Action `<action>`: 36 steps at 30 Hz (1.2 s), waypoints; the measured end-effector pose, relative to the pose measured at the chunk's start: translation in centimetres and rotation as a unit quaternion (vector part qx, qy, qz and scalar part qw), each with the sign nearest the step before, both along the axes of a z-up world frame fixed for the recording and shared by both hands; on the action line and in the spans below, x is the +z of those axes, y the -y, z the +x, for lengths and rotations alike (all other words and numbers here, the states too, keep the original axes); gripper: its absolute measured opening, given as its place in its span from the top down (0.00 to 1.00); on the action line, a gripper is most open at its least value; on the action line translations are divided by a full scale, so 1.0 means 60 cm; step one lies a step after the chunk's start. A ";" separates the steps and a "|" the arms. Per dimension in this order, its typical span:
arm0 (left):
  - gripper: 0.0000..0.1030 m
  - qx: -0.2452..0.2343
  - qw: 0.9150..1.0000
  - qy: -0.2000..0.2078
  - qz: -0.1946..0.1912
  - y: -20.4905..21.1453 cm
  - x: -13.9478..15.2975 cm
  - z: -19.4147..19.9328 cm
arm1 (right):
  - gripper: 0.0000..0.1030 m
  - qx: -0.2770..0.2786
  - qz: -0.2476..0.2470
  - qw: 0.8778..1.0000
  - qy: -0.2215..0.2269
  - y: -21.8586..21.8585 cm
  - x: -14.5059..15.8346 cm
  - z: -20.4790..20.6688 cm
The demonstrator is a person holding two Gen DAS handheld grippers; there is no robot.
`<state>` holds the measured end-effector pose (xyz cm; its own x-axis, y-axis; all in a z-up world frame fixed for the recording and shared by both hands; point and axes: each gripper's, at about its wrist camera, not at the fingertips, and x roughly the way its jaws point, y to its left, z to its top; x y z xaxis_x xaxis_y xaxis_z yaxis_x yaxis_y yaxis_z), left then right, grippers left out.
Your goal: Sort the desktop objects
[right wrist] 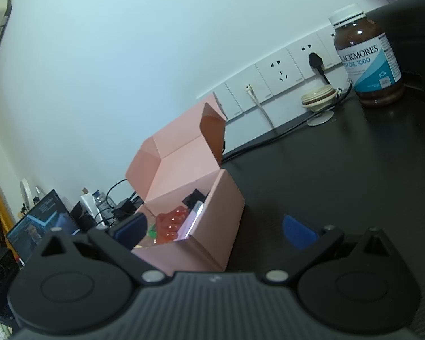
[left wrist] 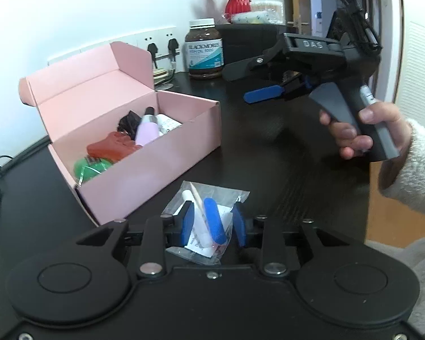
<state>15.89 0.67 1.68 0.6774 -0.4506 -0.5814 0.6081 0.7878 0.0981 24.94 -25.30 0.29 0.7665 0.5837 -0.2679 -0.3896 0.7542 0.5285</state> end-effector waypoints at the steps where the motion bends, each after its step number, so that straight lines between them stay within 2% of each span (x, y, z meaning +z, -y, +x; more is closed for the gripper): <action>1: 0.51 0.001 1.000 0.006 0.002 0.000 0.002 0.000 | 0.01 0.000 0.000 1.000 -0.001 0.000 0.000 0.000; 2: 0.29 0.005 1.000 0.017 0.003 0.000 0.004 -0.001 | 0.01 0.000 0.001 1.000 -0.001 0.000 0.000 0.000; 3: 0.12 0.009 1.000 0.028 0.004 0.000 0.007 -0.002 | 0.01 0.000 0.001 1.000 -0.001 0.001 0.000 0.000; 5: 0.11 0.007 1.000 0.026 -0.002 -0.004 0.010 0.003 | 0.01 0.000 0.001 1.000 0.000 0.000 0.000 0.000; 8: 0.16 0.009 1.000 -0.008 0.002 -0.007 0.004 0.023 | 0.01 0.000 0.000 1.000 0.001 0.000 0.000 0.000; 11: 0.19 0.010 1.000 -0.023 0.014 -0.006 -0.009 0.035 | 0.01 -0.001 0.001 1.000 0.001 0.001 0.000 -0.001; 18: 0.21 0.028 0.998 -0.057 -0.006 -0.008 -0.014 0.048 | 0.01 0.001 0.001 1.000 0.000 0.000 0.000 -0.001; 19: 0.24 0.031 0.998 -0.056 -0.008 -0.007 -0.013 0.047 | 0.01 0.001 0.002 1.000 0.000 0.000 0.000 0.000; 22: 0.44 0.038 0.998 -0.053 -0.017 -0.004 -0.010 0.043 | 0.01 0.001 0.003 1.000 0.000 0.002 -0.001 0.000; 24: 0.69 0.039 0.998 -0.052 -0.023 -0.002 -0.008 0.041 | 0.01 0.001 0.003 1.000 0.000 0.003 -0.002 0.000; 30: 0.69 0.046 0.997 -0.048 -0.034 -0.001 -0.009 0.035 | 0.01 -0.002 0.004 1.000 0.000 0.005 -0.001 -0.003; 36: 0.72 0.058 0.997 -0.018 -0.042 -0.002 -0.006 0.018 | 0.01 -0.003 0.004 1.000 0.000 0.003 0.000 -0.003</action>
